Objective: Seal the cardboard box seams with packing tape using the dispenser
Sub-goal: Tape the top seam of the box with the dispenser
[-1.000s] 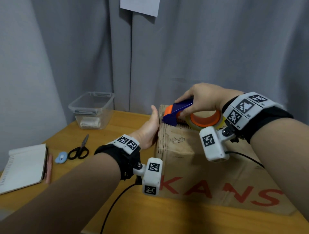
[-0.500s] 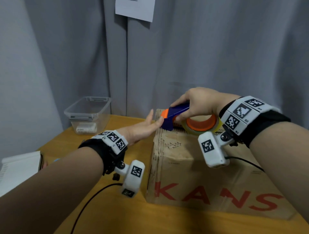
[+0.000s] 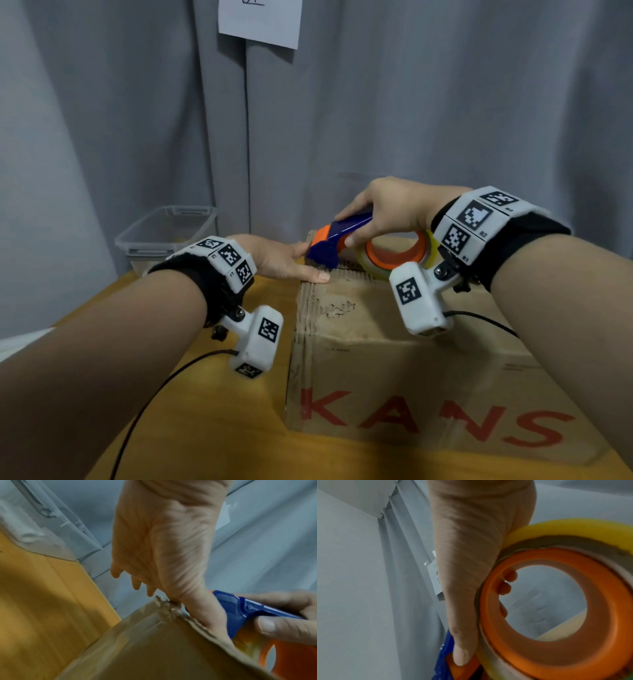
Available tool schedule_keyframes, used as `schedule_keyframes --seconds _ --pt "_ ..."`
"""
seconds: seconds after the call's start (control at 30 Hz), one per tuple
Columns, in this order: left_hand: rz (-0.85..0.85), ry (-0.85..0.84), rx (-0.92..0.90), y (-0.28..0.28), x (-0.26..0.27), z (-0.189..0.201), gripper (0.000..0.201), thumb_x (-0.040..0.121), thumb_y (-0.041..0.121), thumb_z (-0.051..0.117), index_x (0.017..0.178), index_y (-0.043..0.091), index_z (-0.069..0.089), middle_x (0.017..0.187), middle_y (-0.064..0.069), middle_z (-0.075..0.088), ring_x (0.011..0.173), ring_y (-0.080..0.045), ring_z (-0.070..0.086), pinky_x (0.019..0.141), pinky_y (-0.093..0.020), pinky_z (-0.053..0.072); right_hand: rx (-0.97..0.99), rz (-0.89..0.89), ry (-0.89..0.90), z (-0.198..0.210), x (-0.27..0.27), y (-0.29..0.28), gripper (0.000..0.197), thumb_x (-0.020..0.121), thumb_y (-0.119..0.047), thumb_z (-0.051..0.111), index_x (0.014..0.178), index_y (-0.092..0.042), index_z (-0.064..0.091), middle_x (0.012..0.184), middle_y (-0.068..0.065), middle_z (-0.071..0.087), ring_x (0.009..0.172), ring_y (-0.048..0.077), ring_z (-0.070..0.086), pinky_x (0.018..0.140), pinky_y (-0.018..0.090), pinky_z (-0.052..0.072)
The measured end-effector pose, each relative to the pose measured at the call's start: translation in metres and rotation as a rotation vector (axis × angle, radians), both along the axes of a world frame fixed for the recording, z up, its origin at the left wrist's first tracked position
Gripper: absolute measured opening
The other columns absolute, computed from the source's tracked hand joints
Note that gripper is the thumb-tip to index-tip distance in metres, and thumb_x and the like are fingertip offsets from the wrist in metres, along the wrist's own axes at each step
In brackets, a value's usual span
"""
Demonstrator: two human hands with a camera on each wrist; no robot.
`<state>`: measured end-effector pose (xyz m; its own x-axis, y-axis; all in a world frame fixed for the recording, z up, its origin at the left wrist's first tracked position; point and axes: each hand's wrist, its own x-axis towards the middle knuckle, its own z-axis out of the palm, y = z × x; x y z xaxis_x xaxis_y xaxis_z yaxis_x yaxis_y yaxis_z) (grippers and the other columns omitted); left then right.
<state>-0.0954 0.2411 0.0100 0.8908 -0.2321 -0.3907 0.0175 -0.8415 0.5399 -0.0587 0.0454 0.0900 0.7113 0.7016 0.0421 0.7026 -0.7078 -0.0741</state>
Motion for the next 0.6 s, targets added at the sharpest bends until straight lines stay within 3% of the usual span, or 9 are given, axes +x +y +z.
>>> schedule_keyframes --seconds 0.17,0.33,0.4,0.43,0.5,0.6 --pt "0.037 -0.003 0.023 0.001 0.0 -0.007 0.106 0.065 0.072 0.055 0.148 0.039 -0.002 0.159 0.003 0.01 0.145 -0.019 0.01 0.116 -0.044 0.015 -0.042 0.036 -0.033 0.005 -0.007 -0.007 0.055 0.077 -0.049 0.071 0.128 -0.037 0.057 0.116 -0.013 0.063 0.092 0.003 0.051 0.072 0.018 0.037" --pt "0.001 0.025 -0.012 -0.001 0.0 -0.004 0.13 0.038 0.088 0.062 0.144 0.05 -0.004 0.158 0.0 0.009 0.144 -0.022 0.011 0.117 -0.046 0.013 -0.104 -0.03 -0.067 0.017 -0.01 -0.048 0.055 0.078 -0.047 0.071 0.13 -0.037 0.055 0.111 -0.011 0.065 0.089 0.005 0.052 0.076 0.019 0.033" --pt "-0.003 0.036 0.032 -0.005 -0.004 0.0 0.133 0.035 0.09 0.059 0.143 0.051 -0.006 0.158 -0.001 0.008 0.144 -0.024 0.01 0.117 -0.046 0.011 -0.132 -0.049 -0.066 0.011 -0.01 -0.06 0.054 0.079 -0.047 0.07 0.13 -0.037 0.055 0.106 -0.012 0.064 0.088 0.007 0.052 0.076 0.02 0.034" --pt "0.003 0.046 0.071 -0.008 -0.007 0.002 0.129 0.04 0.089 0.058 0.144 0.05 -0.007 0.159 -0.001 0.005 0.145 -0.025 0.009 0.117 -0.047 0.009 -0.147 -0.046 -0.075 0.005 -0.01 -0.062 0.054 0.079 -0.048 0.07 0.13 -0.037 0.056 0.107 -0.011 0.064 0.088 0.008 0.052 0.075 0.022 0.035" --pt "0.03 -0.014 0.228 -0.013 -0.012 0.009 0.104 0.067 0.078 0.052 0.146 0.044 -0.007 0.159 -0.001 -0.008 0.146 -0.025 -0.002 0.117 -0.049 0.002 -0.145 -0.048 -0.093 -0.004 -0.01 -0.06 0.053 0.079 -0.049 0.069 0.129 -0.038 0.056 0.108 -0.012 0.064 0.089 0.009 0.052 0.075 0.024 0.037" --pt "-0.013 -0.273 0.504 -0.029 -0.028 0.016 0.076 0.092 0.058 0.037 0.151 0.029 -0.003 0.158 -0.003 -0.017 0.146 -0.023 -0.01 0.116 -0.046 0.0 -0.125 -0.06 -0.087 -0.005 -0.009 -0.057 0.05 0.081 -0.047 0.069 0.129 -0.038 0.057 0.098 -0.017 0.057 0.088 0.008 0.05 0.074 0.023 0.033"
